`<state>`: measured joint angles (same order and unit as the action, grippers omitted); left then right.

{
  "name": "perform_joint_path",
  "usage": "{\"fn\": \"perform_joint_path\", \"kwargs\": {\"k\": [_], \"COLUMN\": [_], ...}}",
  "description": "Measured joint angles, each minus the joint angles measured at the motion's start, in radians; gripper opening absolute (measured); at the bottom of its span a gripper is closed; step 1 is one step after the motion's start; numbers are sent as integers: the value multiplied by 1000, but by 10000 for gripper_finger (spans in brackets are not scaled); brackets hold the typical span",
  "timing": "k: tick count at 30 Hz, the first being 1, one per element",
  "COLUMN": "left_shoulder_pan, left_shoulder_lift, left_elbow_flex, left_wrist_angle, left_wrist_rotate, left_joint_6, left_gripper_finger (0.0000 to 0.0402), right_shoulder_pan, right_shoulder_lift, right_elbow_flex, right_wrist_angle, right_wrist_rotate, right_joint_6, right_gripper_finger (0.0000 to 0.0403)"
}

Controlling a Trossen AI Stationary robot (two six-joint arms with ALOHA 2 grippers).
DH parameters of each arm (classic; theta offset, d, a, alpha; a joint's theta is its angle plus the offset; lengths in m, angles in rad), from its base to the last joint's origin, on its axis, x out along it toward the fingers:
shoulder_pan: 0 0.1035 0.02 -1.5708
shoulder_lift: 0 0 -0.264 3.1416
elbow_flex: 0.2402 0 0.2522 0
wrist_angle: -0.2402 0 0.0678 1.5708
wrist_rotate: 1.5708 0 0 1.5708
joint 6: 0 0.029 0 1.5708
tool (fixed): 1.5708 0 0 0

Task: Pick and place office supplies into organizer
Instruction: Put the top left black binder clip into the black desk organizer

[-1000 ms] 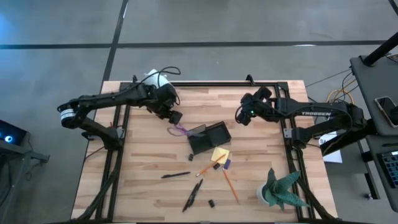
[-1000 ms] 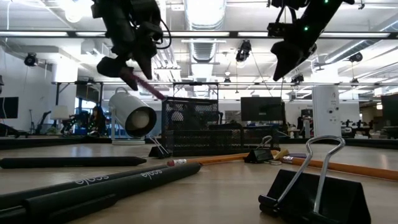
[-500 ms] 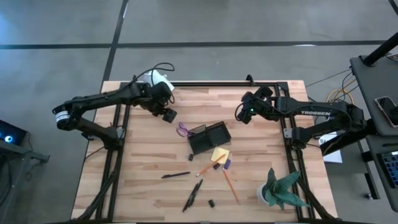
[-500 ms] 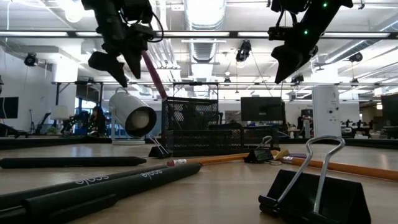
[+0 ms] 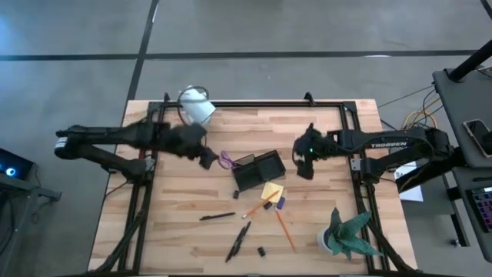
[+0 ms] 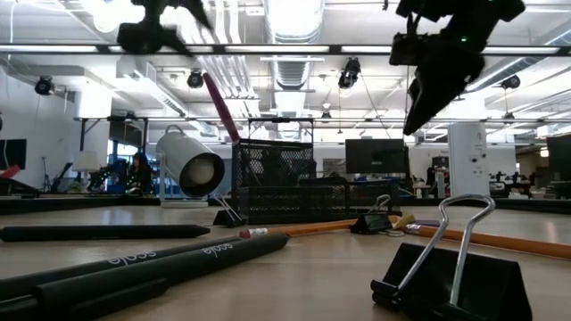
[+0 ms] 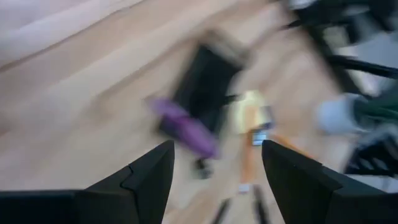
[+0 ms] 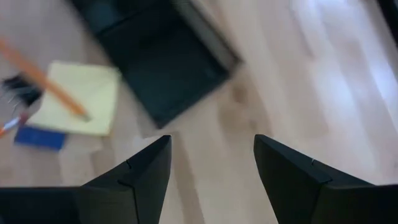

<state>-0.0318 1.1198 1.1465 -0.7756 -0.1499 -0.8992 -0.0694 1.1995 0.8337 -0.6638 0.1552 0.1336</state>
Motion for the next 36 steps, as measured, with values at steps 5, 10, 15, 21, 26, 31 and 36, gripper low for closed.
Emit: {"fn": "perform_joint_path", "kwargs": {"k": [5,10,15,21,26,31,36], "left_shoulder_pan": [-255,-387,-480,-583,-626,-642,-635], "left_shoulder_lift": [36,162,285,375,433,470,513], "left_elbow_flex": [1,0,0,1,-27,-110,-220], "left_wrist_angle": [155,232,243,246,249,400,681], "left_wrist_rotate": [-80,-83,-83,-92,-92,-93,-93], "left_joint_6": [-12,-107,-116,-109,-83,-81,-125], "left_gripper_finger": [226,226,226,226,226,226,226], "right_shoulder_pan": [104,184,260,314,379,458,507], "right_shoulder_lift": [5,11,13,41,109,217,313], "right_elbow_flex": [-39,-26,-1,2,2,11,59], "right_wrist_angle": [52,9,8,5,6,9,16], "right_wrist_rotate": [-3,-40,-71,-99,-107,-138,-152], "right_joint_6": [-80,48,127,391,583,780,942], "right_gripper_finger": [221,221,221,221,221,221,221]}}
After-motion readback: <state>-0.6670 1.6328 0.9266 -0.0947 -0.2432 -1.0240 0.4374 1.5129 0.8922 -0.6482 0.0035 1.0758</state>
